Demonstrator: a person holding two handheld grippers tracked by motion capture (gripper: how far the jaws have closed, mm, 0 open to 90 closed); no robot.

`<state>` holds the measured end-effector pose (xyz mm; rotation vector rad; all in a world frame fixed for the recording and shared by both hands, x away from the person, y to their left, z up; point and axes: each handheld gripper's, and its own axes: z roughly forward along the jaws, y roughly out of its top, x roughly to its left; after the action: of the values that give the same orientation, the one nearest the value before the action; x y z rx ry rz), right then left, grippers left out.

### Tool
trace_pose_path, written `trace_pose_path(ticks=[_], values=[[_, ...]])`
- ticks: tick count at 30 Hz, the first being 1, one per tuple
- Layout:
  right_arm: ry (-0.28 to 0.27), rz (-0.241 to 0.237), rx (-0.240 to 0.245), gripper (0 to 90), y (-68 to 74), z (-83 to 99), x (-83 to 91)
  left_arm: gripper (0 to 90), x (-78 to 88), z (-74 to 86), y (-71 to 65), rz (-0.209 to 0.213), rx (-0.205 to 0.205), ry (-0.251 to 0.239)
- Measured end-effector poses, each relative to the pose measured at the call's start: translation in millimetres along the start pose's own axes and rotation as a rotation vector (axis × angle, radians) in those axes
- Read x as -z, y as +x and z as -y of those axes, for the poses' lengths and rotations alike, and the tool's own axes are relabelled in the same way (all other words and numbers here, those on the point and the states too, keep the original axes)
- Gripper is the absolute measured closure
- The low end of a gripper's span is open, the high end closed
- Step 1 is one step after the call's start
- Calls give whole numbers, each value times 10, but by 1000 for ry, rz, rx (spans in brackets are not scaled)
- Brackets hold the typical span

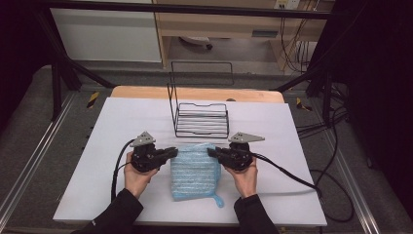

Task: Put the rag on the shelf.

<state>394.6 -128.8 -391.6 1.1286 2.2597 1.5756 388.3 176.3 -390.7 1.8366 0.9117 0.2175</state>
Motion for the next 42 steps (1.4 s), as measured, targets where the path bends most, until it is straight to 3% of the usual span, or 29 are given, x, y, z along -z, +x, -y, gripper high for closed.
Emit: trace_pose_path(ticks=[26,42], values=[[-184,45,105,817,261,-349,404,827,306,-403,-257,-2,-80,-180],[-273,79,144,817,341,-555,558,827,363,-609,-313,5,-85,-273]])
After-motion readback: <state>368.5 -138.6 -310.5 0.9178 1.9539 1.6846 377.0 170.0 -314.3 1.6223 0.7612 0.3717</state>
